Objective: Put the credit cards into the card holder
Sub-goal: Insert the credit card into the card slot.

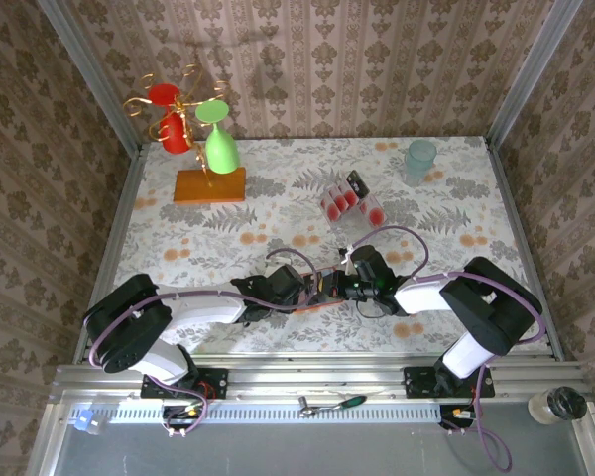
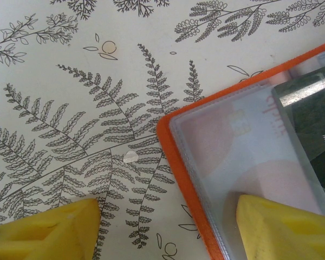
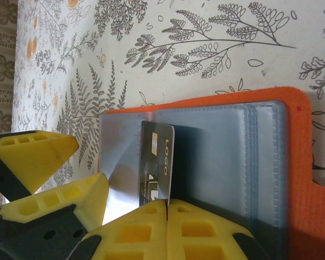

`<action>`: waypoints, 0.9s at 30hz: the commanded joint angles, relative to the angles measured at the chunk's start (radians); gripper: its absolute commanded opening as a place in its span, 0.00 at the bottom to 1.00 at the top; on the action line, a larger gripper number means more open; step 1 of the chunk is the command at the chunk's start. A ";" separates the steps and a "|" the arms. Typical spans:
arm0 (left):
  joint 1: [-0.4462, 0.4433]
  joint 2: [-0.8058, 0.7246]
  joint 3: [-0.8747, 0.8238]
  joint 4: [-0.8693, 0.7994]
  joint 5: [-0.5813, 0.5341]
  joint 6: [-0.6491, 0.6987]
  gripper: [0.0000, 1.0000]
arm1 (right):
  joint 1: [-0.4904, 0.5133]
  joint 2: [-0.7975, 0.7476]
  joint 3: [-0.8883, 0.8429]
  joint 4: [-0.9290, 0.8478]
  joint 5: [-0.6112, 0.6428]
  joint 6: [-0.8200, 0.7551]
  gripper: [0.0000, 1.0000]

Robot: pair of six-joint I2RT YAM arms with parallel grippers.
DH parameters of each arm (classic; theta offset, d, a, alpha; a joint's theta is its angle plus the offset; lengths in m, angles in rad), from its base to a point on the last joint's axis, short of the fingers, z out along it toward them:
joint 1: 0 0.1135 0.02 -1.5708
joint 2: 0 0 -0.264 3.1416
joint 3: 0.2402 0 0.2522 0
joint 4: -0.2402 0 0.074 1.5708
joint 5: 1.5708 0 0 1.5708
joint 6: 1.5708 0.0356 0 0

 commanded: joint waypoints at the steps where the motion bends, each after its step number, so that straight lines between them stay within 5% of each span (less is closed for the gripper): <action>1: -0.007 0.024 -0.008 -0.044 -0.016 -0.008 0.69 | -0.005 0.033 0.014 -0.087 -0.017 -0.028 0.00; 13: -0.006 0.027 -0.007 -0.036 -0.015 -0.005 0.69 | -0.009 0.088 0.067 -0.152 -0.068 -0.073 0.00; 18: -0.005 0.029 -0.009 -0.028 -0.014 -0.004 0.69 | -0.030 0.033 0.103 -0.244 -0.087 -0.116 0.33; 21: -0.004 0.026 -0.014 -0.021 -0.014 -0.003 0.69 | -0.050 -0.036 0.134 -0.341 -0.070 -0.155 0.40; 27: -0.002 0.018 -0.027 -0.003 -0.011 -0.002 0.69 | -0.068 -0.089 0.201 -0.479 -0.041 -0.223 0.29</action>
